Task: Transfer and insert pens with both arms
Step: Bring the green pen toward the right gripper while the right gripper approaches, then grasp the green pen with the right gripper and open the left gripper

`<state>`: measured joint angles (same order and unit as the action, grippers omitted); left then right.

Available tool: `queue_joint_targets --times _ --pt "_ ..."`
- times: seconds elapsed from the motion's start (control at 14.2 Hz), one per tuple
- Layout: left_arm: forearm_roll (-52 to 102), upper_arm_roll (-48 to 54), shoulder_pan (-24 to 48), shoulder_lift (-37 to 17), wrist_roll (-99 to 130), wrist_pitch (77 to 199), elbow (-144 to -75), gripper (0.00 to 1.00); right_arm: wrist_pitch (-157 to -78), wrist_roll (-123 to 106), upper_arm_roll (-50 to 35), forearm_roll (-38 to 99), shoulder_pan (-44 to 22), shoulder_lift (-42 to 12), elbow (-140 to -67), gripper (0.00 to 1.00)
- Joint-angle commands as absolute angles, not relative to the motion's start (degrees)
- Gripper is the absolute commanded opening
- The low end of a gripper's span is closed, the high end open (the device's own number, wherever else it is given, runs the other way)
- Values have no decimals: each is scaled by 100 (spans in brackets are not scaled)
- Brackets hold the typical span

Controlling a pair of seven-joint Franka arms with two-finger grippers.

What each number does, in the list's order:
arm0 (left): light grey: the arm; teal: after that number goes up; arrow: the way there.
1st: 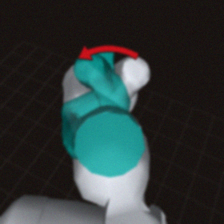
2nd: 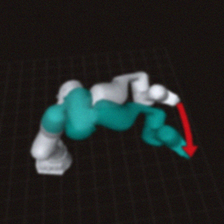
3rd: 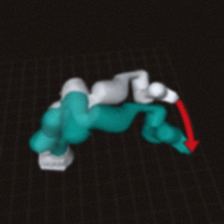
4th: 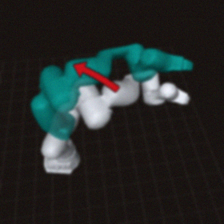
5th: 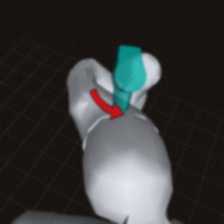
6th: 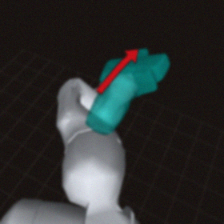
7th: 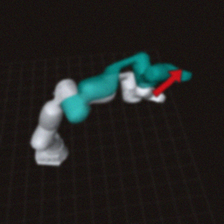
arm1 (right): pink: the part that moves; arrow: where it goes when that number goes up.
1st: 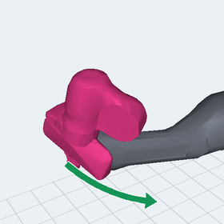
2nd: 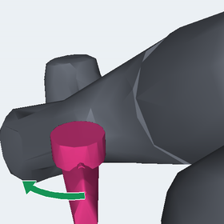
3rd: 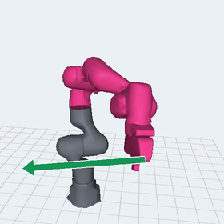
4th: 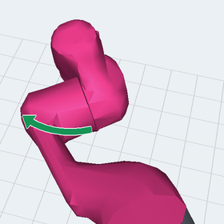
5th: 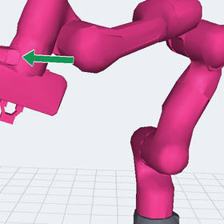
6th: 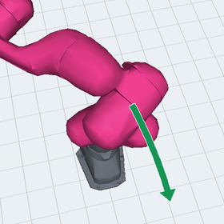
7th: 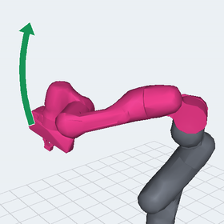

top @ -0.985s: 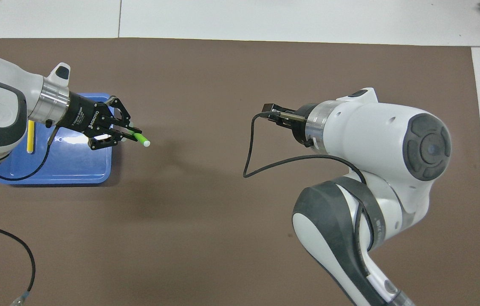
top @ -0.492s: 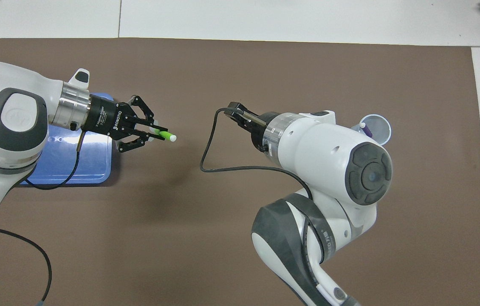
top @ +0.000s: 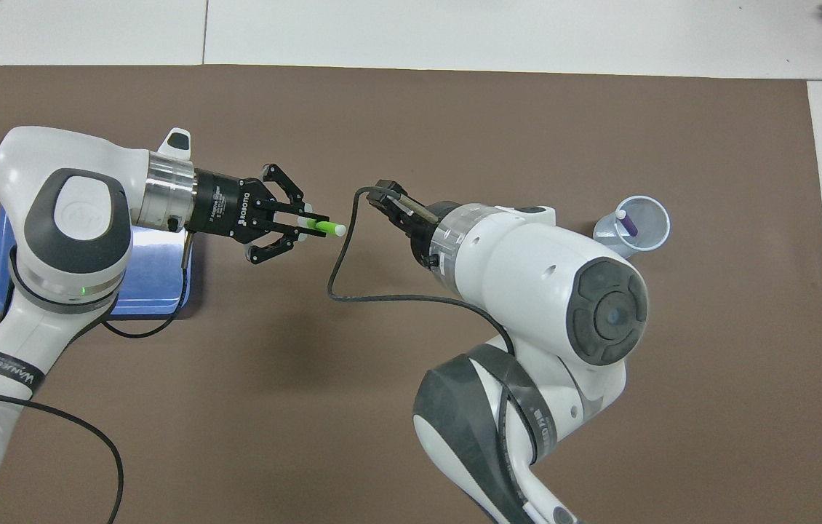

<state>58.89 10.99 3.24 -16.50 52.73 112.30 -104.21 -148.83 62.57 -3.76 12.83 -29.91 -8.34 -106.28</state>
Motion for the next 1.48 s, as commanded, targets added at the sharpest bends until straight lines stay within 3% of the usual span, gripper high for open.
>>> queue_joint_targets --times 0.0,0.49,0.77,1.13,1.34,1.41 --pt "6047 1020 536 -1441 5457 11557 -10661 0 -15012 6547 -369 1371 -3085 -1054 -10363 68" --pt "6591 1037 466 -1424 5493 11365 -10644 0 -15012 6442 -369 1345 -3129 -1099 -10389 68" --pt "6829 1063 650 -1406 5502 11452 -10644 0 -15047 6319 -369 1327 -3190 -1178 -10380 61" --pt "6829 1055 659 -1406 5625 11452 -10652 0 -15038 6179 -369 1327 -3190 -1187 -10380 45" --pt "6820 1046 659 -1406 5625 11461 -10670 0 -15047 6074 -369 1318 -3173 -1187 -10380 27" --pt "6820 1046 659 -1406 5625 11461 -10687 0 -15047 5943 -369 1318 -3164 -1187 -10380 14"
